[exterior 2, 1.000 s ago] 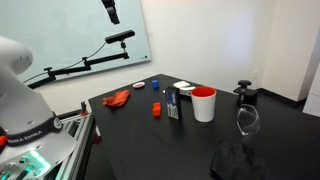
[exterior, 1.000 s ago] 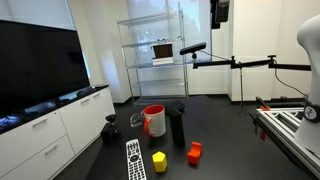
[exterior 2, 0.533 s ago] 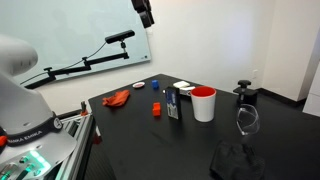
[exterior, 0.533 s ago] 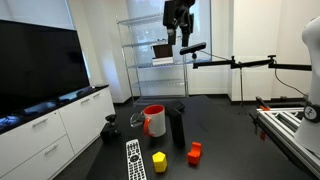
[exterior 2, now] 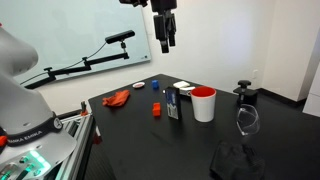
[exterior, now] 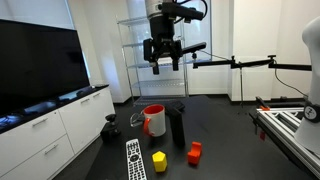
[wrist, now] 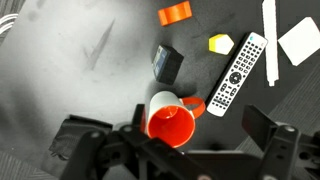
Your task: Place the box on its side.
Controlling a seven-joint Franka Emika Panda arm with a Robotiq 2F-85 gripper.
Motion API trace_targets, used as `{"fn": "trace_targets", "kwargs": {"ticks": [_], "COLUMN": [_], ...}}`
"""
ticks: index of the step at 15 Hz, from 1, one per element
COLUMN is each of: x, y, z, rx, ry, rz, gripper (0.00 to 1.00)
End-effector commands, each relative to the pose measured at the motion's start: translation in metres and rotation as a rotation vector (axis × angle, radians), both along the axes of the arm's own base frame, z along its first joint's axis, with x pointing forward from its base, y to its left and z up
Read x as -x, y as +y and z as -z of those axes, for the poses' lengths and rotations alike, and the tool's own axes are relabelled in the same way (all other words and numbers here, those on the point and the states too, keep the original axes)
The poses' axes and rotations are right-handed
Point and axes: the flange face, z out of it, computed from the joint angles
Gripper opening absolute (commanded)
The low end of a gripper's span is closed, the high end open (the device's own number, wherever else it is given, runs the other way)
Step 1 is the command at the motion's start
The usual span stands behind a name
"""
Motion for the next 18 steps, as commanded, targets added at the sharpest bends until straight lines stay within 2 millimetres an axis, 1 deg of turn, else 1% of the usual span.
{"fn": "trace_targets", "kwargs": {"ticks": [1, 4, 6, 8, 11, 14, 17, 18], "x": [-0.015, -0.013, -0.011, -0.010, -0.008, -0.007, -0.006, -0.007], "y": [0.001, 0.002, 0.000, -0.004, -0.006, -0.006, -0.004, 0.000], "z": [0.003, 0.017, 0.032, 0.049, 0.082, 0.098, 0.098, 0.106], "rx": [-0.020, -0.016, -0.011, 0.003, 0.053, 0.040, 0.049, 0.064], "ry": [0.022, 0.044, 0.057, 0.057, 0.040, 0.075, 0.069, 0.063], "rz": [0.057, 0.059, 0.060, 0.054, 0.030, 0.014, 0.014, 0.011], "gripper": [1.00, 1.00, 1.00, 1.00, 1.00, 1.00, 1.00, 1.00]}}
